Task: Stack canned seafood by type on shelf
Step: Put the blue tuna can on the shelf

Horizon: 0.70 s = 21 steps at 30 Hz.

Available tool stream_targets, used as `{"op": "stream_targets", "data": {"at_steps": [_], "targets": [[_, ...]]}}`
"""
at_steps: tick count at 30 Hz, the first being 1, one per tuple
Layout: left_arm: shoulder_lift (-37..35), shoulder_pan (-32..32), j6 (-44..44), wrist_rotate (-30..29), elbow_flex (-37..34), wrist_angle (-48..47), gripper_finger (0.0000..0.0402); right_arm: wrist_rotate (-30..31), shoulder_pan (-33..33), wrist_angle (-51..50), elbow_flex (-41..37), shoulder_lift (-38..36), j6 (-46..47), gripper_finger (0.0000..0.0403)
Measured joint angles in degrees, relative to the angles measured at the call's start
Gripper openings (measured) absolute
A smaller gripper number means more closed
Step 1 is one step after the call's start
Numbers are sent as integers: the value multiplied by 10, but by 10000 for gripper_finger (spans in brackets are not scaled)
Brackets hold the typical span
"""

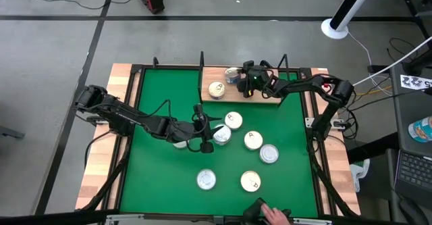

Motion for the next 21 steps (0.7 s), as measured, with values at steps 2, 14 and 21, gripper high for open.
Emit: {"op": "stream_targets", "data": {"at_steps": [2, 14, 21], "targets": [[0, 0, -2, 0, 0, 0, 131, -4, 0, 0, 0, 0, 0, 278], [0, 0, -23, 0, 0, 0, 131, -4, 0, -1, 0, 0, 2, 280], [0, 0, -26, 0, 0, 0, 131, 10, 0, -145, 53, 0, 2, 280]]}}
